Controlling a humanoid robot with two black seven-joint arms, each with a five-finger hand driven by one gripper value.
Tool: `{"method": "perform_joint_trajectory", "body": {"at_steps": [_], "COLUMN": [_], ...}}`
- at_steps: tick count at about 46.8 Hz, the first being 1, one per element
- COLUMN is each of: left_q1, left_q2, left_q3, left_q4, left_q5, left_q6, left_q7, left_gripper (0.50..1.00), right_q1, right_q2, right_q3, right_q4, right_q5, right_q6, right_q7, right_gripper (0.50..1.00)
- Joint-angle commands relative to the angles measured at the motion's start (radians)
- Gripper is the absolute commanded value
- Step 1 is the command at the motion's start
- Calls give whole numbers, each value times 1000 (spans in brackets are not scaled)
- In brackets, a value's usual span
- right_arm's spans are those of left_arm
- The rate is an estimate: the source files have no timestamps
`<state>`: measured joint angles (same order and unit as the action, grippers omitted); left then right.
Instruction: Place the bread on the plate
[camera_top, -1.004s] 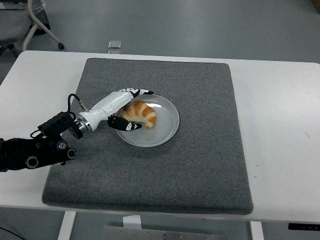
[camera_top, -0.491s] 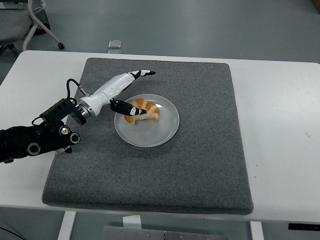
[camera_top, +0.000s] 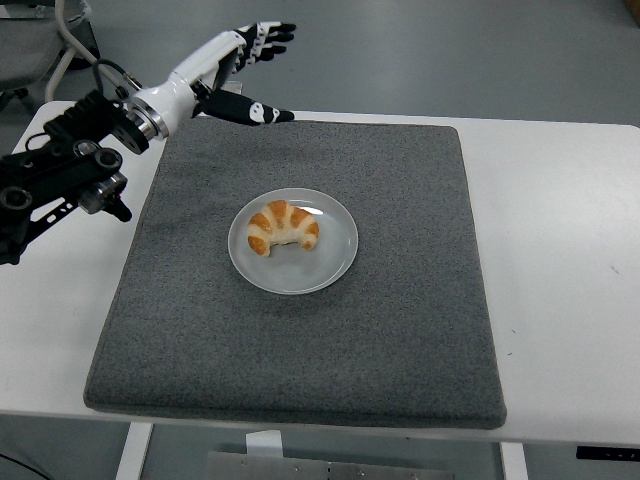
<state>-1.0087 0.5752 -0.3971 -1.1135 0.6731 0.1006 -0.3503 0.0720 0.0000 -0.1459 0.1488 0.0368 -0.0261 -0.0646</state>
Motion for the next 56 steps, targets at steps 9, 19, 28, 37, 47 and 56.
{"method": "perform_joint_trajectory", "body": {"at_steps": [9, 19, 28, 37, 47, 56], "left_q1": [-122, -162, -128, -53, 67, 117], "left_q2": [17, 23, 17, -14, -64, -95], "left_q3": [-2, -5, -2, -6, -126, -167], "left_q4": [142, 271, 328, 388, 425, 452], "left_q5": [-243, -467, -684, -770, -765, -759], "left_q6": [-134, -235, -248, -251, -297, -346], "left_q7": [16, 22, 22, 17, 4, -32], "left_gripper": [988, 988, 988, 988, 988, 990], "right_q1": [-1, -1, -3, -3, -3, -3], "right_q2": [0, 0, 0, 0, 0, 0], "right_q3": [-1, -1, -1, -1, -1, -1], "right_q4": [0, 0, 0, 0, 3, 3], "right_q5": [0, 0, 0, 0, -2, -2], "right_q6": [0, 0, 0, 0, 2, 2], "right_q7": [0, 0, 0, 0, 0, 0], "right_gripper": [930, 930, 930, 930, 930, 930]}}
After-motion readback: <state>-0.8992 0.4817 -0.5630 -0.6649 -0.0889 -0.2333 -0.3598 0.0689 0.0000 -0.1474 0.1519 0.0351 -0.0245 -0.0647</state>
